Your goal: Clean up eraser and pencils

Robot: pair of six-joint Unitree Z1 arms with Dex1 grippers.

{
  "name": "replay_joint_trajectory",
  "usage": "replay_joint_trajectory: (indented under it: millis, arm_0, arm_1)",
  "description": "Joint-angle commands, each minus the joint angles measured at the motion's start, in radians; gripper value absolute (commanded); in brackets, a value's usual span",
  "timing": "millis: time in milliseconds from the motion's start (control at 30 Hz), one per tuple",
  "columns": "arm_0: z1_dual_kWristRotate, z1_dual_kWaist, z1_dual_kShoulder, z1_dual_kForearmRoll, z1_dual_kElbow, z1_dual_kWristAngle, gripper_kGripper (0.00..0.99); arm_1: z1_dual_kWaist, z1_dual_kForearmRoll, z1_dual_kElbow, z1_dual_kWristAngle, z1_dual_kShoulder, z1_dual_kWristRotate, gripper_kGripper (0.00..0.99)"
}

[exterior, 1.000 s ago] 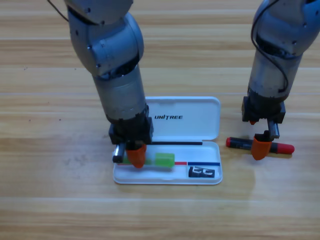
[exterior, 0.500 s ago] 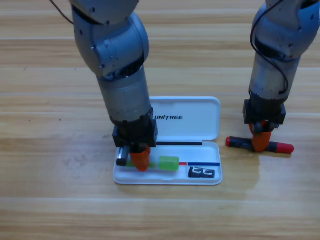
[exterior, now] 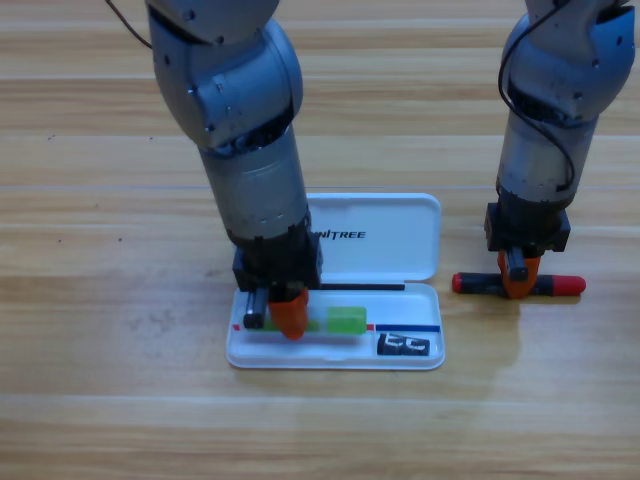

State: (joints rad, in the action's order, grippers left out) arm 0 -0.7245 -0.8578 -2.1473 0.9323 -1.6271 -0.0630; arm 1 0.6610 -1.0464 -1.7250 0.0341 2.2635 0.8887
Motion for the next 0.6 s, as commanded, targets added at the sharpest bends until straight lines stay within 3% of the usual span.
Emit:
replay_joint_trajectory:
  millis: [33,200,400,433,467,533,567,600]
  arm_0:
    - [0.019,-0.020,-0.062,0.010,0.000,-0.012,0.000]
    - [0.023,-0.018,-0.065,0.010,0.001,-0.012,0.000]
    - [0.025,-0.018,-0.069,0.011,0.009,-0.011,0.000]
    - [0.025,-0.018,-0.069,0.013,0.010,-0.011,0.132]
    - [0.025,-0.018,-0.069,0.014,0.012,-0.009,0.328]
    - [0.034,-0.018,-0.069,0.016,0.015,-0.009,0.796]
    - [0.034,-0.018,-0.068,0.016,0.015,-0.008,0.933]
    - [0.036,-0.018,-0.068,0.016,0.013,-0.008,0.985]
  arm_1:
    - [-0.006,-0.043,0.010,-0.011,-0.070,-0.050,0.000]
    - [0.037,-0.112,0.009,-0.022,-0.177,-0.073,0.000]
    - [0.058,-0.123,0.010,-0.028,-0.188,-0.082,0.000]
    - [0.060,-0.124,0.010,-0.031,-0.186,-0.083,0.000]
    - [0.061,-0.123,0.010,-0.033,-0.185,-0.085,0.000]
    - [0.063,-0.123,0.009,-0.039,-0.183,-0.086,0.000]
    - [0.065,-0.123,0.009,-0.040,-0.183,-0.086,0.000]
    - [0.066,-0.124,0.005,-0.040,-0.183,-0.086,0.000]
